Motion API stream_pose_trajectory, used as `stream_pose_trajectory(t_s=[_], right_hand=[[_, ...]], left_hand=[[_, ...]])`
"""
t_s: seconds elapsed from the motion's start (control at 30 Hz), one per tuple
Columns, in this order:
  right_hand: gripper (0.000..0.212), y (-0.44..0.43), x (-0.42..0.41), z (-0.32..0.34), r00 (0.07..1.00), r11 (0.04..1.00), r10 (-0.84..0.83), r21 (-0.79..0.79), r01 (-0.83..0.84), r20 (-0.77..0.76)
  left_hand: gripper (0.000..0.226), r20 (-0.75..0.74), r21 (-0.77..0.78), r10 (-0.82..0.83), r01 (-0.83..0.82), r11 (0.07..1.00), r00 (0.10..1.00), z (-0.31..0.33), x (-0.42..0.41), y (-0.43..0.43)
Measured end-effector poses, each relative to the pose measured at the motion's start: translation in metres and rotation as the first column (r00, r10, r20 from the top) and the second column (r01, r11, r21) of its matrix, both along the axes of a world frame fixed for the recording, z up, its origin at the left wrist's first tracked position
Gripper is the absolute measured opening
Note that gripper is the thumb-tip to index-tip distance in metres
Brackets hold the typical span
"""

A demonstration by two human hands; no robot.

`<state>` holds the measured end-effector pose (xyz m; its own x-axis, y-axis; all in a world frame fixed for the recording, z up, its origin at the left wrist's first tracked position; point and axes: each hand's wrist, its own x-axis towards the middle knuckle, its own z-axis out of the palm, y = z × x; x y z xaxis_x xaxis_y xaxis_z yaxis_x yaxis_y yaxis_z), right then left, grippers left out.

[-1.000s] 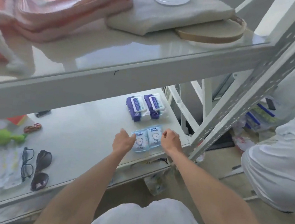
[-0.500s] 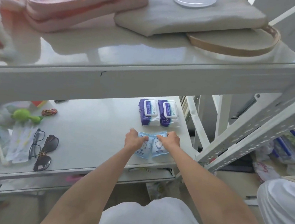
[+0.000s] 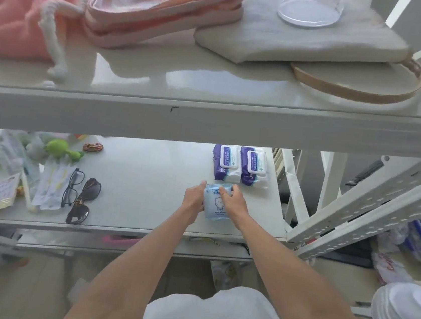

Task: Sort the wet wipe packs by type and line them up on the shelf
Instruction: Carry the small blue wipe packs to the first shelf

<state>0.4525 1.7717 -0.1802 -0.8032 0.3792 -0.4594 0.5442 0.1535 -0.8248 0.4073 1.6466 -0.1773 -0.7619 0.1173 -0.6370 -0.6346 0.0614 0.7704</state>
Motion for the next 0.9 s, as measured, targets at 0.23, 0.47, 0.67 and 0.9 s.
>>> stream_pose_trajectory(t_s=[0.23, 0.47, 0.67, 0.9], right_hand=[[0.036, -0.075, -0.005, 0.02, 0.98, 0.979, 0.197, 0.054, -0.198, 0.011], [0.041, -0.226, 0.002, 0.024, 0.813, 0.804, 0.582, 0.124, -0.581, 0.035], [0.035, -0.374, 0.054, 0.022, 0.519, 0.507, 0.854, 0.153, -0.848, 0.046], [0.04, -0.524, 0.101, 0.015, 0.313, 0.296, 0.944, 0.152, -0.943, 0.105]], left_hand=[[0.035, -0.041, 0.062, 0.147, -0.145, 0.988, 0.988, 0.008, 0.016, -0.053], [0.045, -0.027, 0.064, 0.539, -0.536, 0.842, 0.842, 0.01, 0.063, -0.197], [0.036, 0.024, 0.122, 0.823, -0.819, 0.561, 0.568, 0.005, 0.151, -0.337], [0.046, 0.213, 0.26, 0.89, -0.902, 0.345, 0.402, -0.005, 0.234, -0.472]])
